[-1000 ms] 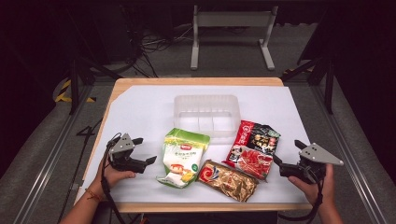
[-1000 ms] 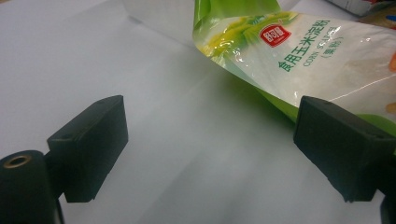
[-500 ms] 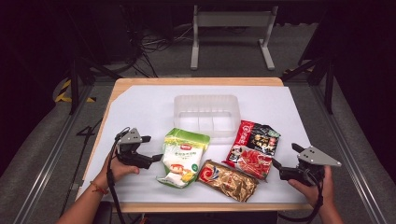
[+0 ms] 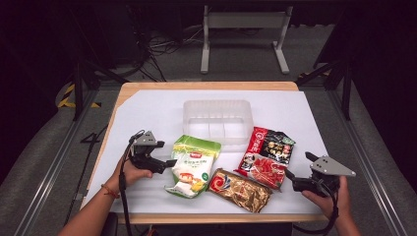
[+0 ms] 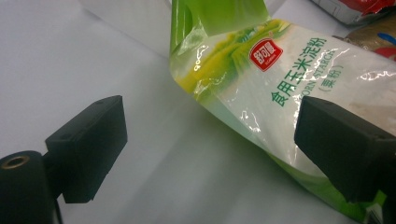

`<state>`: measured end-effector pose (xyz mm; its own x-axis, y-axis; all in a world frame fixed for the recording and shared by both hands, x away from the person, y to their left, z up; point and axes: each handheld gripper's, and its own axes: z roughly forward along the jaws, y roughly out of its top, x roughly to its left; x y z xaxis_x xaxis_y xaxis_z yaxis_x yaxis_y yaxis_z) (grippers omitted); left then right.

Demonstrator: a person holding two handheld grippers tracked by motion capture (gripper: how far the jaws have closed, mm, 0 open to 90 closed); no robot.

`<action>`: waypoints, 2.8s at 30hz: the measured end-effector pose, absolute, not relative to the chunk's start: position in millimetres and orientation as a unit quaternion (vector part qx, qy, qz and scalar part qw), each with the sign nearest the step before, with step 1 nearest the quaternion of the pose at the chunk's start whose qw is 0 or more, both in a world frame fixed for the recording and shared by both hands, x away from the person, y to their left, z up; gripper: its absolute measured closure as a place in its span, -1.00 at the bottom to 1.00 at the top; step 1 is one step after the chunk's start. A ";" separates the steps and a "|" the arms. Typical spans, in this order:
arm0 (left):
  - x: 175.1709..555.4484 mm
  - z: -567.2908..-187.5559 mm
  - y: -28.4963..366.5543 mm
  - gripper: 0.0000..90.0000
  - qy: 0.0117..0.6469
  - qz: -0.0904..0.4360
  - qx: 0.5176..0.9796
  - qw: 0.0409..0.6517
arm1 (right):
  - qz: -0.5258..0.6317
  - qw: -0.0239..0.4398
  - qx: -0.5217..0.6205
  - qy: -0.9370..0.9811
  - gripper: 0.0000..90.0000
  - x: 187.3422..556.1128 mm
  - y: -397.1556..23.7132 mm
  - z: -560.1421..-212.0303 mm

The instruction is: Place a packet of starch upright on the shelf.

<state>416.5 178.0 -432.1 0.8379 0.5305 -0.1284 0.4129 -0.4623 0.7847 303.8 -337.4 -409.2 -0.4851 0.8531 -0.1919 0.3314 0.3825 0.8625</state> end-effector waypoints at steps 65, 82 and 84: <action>414.8 -412.3 132.1 1.00 0.251 0.047 0.862 0.438 | 0.374 0.298 0.362 0.800 -0.71 303.4 -326.6 -415.8; 377.7 -358.5 145.8 1.00 0.219 0.086 0.814 0.531 | 0.370 0.297 0.363 0.802 -0.71 304.3 -329.2 -416.9; 375.4 -355.1 145.7 1.00 0.222 0.097 0.810 0.533 | 0.370 0.298 0.364 0.801 -0.71 304.2 -329.5 -416.5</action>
<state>375.4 145.7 -355.1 0.8827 0.4630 -0.0804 0.2571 -0.3324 0.9074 304.2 -329.5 -416.5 -0.5576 0.8038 -0.2075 0.3627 0.4607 0.8101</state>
